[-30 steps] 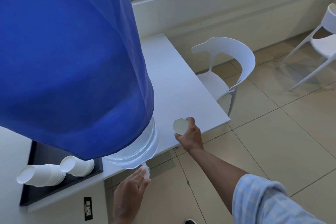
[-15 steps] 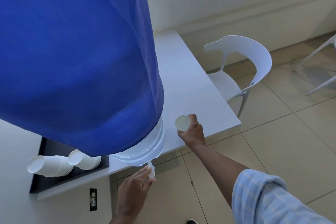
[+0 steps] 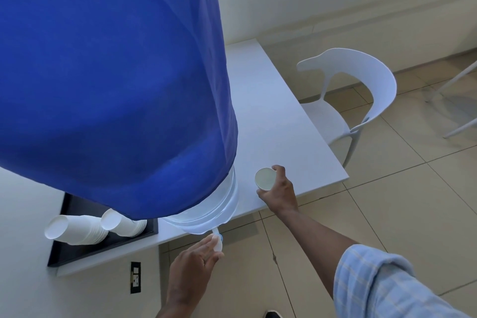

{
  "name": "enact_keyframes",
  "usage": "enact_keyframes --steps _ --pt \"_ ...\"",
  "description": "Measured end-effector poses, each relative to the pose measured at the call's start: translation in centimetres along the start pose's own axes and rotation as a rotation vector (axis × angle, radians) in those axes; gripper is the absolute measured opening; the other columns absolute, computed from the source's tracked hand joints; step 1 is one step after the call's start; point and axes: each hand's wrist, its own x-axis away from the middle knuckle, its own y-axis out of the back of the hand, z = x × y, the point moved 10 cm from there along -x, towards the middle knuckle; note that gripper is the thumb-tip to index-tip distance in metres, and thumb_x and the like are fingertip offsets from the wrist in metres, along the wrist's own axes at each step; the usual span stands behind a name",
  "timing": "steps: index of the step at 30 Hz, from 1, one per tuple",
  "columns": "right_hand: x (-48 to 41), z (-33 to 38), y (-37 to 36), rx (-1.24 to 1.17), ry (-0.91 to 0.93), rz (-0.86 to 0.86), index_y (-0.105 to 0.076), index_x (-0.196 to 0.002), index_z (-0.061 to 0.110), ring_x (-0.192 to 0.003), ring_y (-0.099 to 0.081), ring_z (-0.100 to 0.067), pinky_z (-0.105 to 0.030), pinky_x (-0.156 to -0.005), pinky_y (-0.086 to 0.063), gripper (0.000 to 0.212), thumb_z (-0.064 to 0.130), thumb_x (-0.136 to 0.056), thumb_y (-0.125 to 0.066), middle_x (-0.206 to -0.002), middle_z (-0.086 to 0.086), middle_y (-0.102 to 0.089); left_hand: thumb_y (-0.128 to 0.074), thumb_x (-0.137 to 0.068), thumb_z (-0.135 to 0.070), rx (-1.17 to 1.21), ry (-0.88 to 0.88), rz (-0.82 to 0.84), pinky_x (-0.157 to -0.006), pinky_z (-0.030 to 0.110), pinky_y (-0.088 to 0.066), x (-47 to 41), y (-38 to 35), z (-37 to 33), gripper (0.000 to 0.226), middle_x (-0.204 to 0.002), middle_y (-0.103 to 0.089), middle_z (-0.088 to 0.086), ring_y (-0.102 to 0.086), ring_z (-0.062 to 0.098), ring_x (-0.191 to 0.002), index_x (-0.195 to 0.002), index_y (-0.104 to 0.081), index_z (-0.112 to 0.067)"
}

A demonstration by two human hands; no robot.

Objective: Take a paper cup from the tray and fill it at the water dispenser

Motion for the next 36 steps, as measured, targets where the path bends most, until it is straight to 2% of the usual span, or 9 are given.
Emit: enact_keyframes --steps 5,11,14,18,23,27,30,34,36 --pt "-0.3 -0.1 0.0 0.026 -0.010 0.066 -0.036 -0.147 0.019 -0.102 -0.053 -0.022 -0.037 -0.086 -0.053 0.084 0.023 -0.078 -0.085 -0.125 -0.008 -0.062 -0.079 -0.089 -0.047 -0.029 -0.007 -0.008 -0.095 0.025 -0.058 0.0 0.3 -0.4 0.041 -0.138 -0.065 -0.031 -0.066 -0.002 -0.125 -0.129 -0.071 -0.045" --pt "-0.2 -0.1 -0.1 0.037 -0.028 0.128 -0.031 -0.152 0.021 -0.109 -0.055 -0.025 -0.035 -0.088 -0.051 0.093 0.022 -0.076 -0.084 -0.131 -0.007 -0.059 -0.081 -0.088 -0.044 -0.043 -0.018 -0.012 -0.094 0.026 -0.058 0.3 0.7 -1.1 0.042 -0.138 -0.067 -0.026 -0.067 0.000 -0.126 -0.129 -0.073 -0.041" --pt "0.2 0.1 0.0 0.063 -0.028 0.156 -0.025 -0.156 0.021 -0.121 -0.056 -0.029 -0.037 -0.094 -0.051 0.101 0.022 -0.074 -0.084 -0.139 -0.009 -0.057 -0.082 -0.089 -0.042 -0.056 -0.021 -0.019 -0.092 0.023 -0.056 0.5 1.1 -1.5 0.041 -0.137 -0.067 -0.026 -0.066 0.000 -0.126 -0.129 -0.073 -0.040" --pt "0.7 0.5 0.8 0.063 -0.052 0.184 -0.017 -0.161 0.019 -0.138 -0.047 -0.031 -0.041 -0.106 -0.049 0.114 0.025 -0.071 -0.087 -0.153 -0.010 -0.046 -0.078 -0.090 -0.044 -0.096 -0.035 -0.020 -0.090 0.026 -0.057 0.6 1.5 -2.1 0.040 -0.135 -0.067 -0.030 -0.068 0.002 -0.123 -0.130 -0.072 -0.042" --pt "2.5 2.1 2.7 0.107 -0.024 0.152 -0.021 -0.162 0.016 -0.147 -0.038 -0.028 -0.042 -0.114 -0.043 0.114 0.032 -0.072 -0.090 -0.161 -0.009 -0.036 -0.072 -0.093 -0.042 -0.129 -0.089 -0.040 -0.079 0.030 -0.054 1.2 2.1 -2.9 0.034 -0.117 -0.080 -0.018 -0.074 0.011 -0.107 -0.127 -0.073 -0.036" --pt "5.5 4.6 5.1 0.144 0.029 0.073 -0.027 -0.159 0.014 -0.145 -0.038 -0.030 -0.045 -0.113 -0.043 0.103 0.038 -0.079 -0.086 -0.159 -0.011 -0.038 -0.058 -0.099 -0.038 -0.161 -0.154 -0.071 -0.077 0.036 -0.053 2.1 3.5 -3.9 0.021 -0.093 -0.080 -0.007 -0.070 0.021 -0.098 -0.101 -0.074 -0.025" --pt "8.8 7.2 6.6 0.252 0.067 0.010 -0.032 -0.156 0.014 -0.139 -0.045 -0.032 -0.047 -0.109 -0.047 0.091 0.042 -0.084 -0.080 -0.153 -0.012 -0.044 -0.066 -0.093 -0.027 -0.174 -0.200 -0.142 -0.084 0.039 -0.054 3.4 5.9 -5.4 0.017 -0.099 -0.082 -0.002 -0.068 0.024 -0.103 -0.103 -0.077 -0.019" --pt "14.4 11.1 7.8 0.393 0.086 0.003 -0.032 -0.153 0.016 -0.136 -0.046 -0.032 -0.047 -0.109 -0.045 0.082 0.047 -0.088 -0.073 -0.150 -0.011 -0.045 -0.071 -0.093 -0.027 -0.185 -0.237 -0.228 -0.105 0.041 -0.048 7.1 10.2 -7.5 0.038 -0.122 -0.078 0.002 -0.064 0.023 -0.125 -0.129 -0.072 -0.015" --pt "17.0 13.3 7.9 0.451 0.135 -0.001 -0.034 -0.151 0.016 -0.135 -0.048 -0.031 -0.047 -0.109 -0.046 0.078 0.049 -0.090 -0.071 -0.149 -0.010 -0.047 -0.076 -0.090 -0.027 -0.190 -0.289 -0.308 -0.108 0.043 -0.048 8.8 12.0 -8.4 0.043 -0.125 -0.075 0.003 -0.063 0.026 -0.127 -0.130 -0.070 -0.013"
